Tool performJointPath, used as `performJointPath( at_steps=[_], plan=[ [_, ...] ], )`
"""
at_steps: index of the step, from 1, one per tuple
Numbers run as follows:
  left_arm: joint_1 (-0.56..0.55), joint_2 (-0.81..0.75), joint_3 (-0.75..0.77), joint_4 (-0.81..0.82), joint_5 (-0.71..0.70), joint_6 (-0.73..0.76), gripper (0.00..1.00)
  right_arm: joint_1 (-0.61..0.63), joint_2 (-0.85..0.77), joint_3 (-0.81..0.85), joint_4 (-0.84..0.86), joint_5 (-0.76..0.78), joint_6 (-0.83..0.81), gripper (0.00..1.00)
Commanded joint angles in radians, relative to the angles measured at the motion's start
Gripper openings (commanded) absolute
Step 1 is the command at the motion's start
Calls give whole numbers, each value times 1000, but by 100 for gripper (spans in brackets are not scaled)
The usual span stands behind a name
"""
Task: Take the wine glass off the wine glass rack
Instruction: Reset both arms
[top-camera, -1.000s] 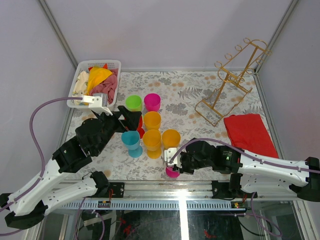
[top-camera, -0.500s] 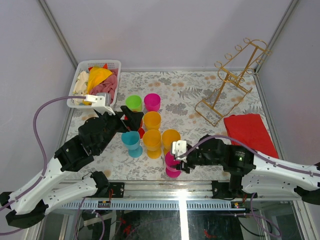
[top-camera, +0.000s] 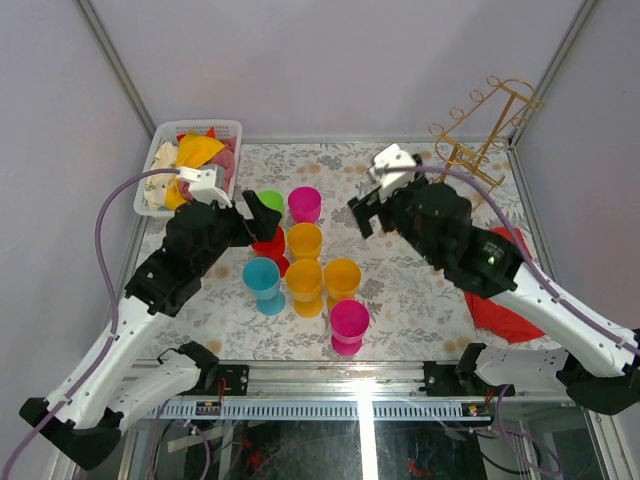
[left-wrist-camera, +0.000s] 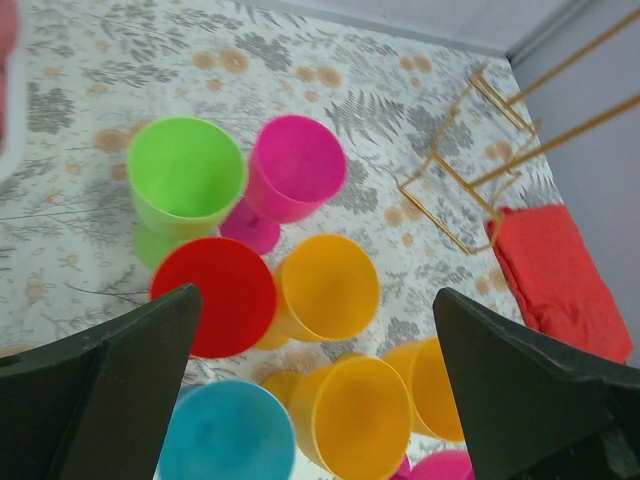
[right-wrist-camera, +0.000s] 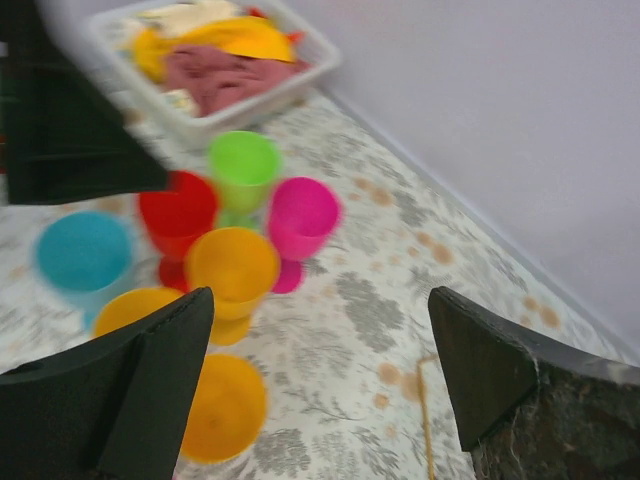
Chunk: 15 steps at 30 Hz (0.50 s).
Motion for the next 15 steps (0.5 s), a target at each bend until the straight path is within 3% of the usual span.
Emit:
performJointPath(
  at_steps=[1,5,12,15],
  plan=[
    [189,-3,45,44,225,14,100,-181,-1,67,-56,-25,108,96],
    [339,1,81,-10,271,15,100,-367,-12,106,-104,-101,170,97],
    [353,-71,122,-83,42,-18,100,-645,-88,139,-207,-168,207,100],
    [354,-77,192,-152,-80,-47,100,-659,-78,343,-440,-122,233,99]
  ],
)
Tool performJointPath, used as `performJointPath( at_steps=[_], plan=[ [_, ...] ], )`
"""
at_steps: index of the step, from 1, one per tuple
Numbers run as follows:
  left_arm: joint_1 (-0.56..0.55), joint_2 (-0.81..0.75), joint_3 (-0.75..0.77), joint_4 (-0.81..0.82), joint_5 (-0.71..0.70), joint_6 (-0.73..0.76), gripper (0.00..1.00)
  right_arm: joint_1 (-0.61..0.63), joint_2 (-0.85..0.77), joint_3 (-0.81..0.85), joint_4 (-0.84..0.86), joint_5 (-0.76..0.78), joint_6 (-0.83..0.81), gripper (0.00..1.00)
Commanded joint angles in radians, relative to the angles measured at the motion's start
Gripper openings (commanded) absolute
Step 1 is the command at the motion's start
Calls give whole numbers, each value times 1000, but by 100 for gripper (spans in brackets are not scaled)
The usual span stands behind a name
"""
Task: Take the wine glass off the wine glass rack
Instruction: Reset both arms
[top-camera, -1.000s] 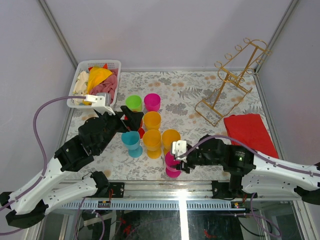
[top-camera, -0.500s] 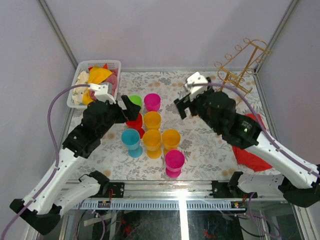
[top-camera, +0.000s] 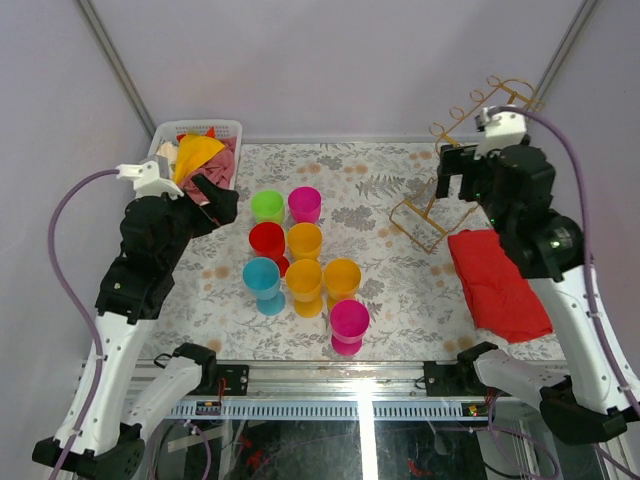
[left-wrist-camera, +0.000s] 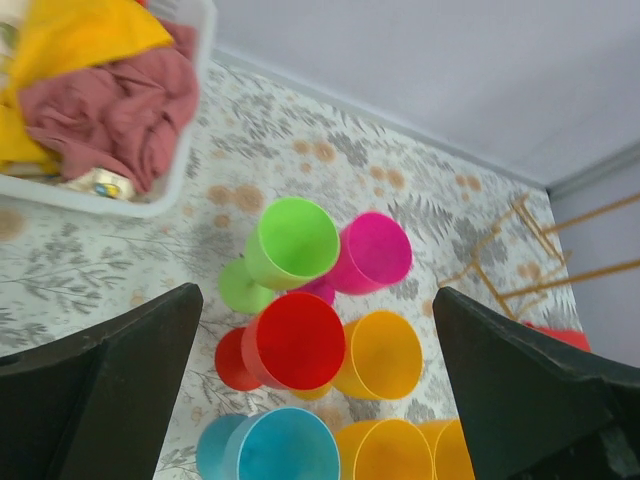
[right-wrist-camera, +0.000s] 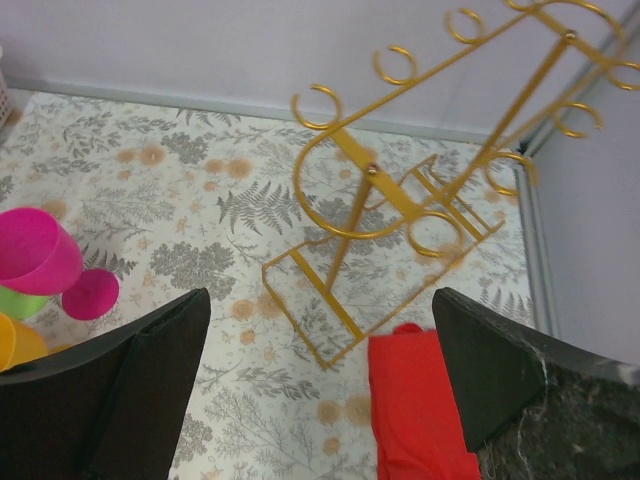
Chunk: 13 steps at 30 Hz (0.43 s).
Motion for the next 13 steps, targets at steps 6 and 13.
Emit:
performJointPath(
  at_steps=[6,13],
  plan=[
    [7,-35,154,-107,-296,-43,100,-26,-269,17,-45,2,10,99],
    [7,-34,182,-116,-322,-61,100,-26,-386,-130,6,-123,84,99]
  ],
)
